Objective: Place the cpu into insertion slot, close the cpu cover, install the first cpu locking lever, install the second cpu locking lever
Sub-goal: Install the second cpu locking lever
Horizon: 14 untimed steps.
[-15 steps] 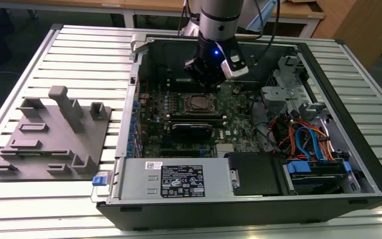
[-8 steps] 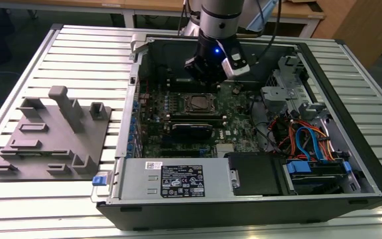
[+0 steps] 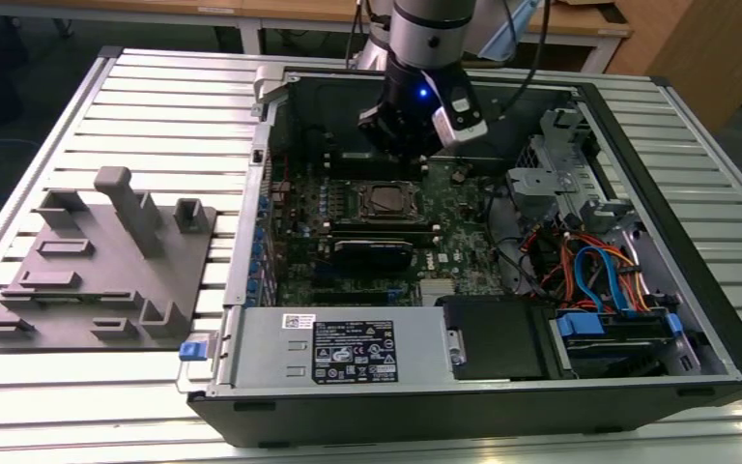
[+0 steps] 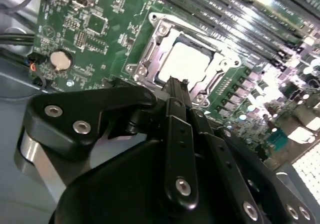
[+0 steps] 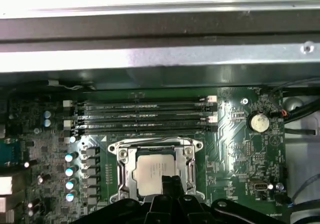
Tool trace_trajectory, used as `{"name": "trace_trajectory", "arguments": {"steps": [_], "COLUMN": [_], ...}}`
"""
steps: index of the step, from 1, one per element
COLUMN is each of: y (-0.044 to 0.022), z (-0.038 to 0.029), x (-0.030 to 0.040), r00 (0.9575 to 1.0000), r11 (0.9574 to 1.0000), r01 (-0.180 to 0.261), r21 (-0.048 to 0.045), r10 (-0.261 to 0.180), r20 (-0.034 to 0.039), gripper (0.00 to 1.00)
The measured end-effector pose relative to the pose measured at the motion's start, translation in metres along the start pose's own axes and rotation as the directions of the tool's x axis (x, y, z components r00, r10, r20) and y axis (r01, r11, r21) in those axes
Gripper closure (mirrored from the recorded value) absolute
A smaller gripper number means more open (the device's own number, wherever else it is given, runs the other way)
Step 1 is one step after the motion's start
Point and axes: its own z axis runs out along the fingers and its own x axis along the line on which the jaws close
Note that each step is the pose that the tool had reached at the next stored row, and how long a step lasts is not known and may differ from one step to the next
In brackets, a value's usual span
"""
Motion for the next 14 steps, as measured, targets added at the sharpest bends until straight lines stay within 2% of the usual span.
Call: {"name": "trace_trajectory", "arguments": {"steps": [3, 11, 14], "y": [-0.0067, -0.0314, -0.0374], "z": [-0.0002, -0.001, -0.0012], "x": [-0.0004, -0.0017, -0.0021], "r00": [1.0, 1.0, 0.9999], "r11": [1.0, 1.0, 1.0], "r01": [0.0, 0.0, 0.0], "r21": [0.0004, -0.0014, -0.002], "r10": [0.0, 0.0, 0.0], "r20": [-0.0054, -0.0089, -0.0105], "gripper": [0.9, 0.9, 0.9]}}
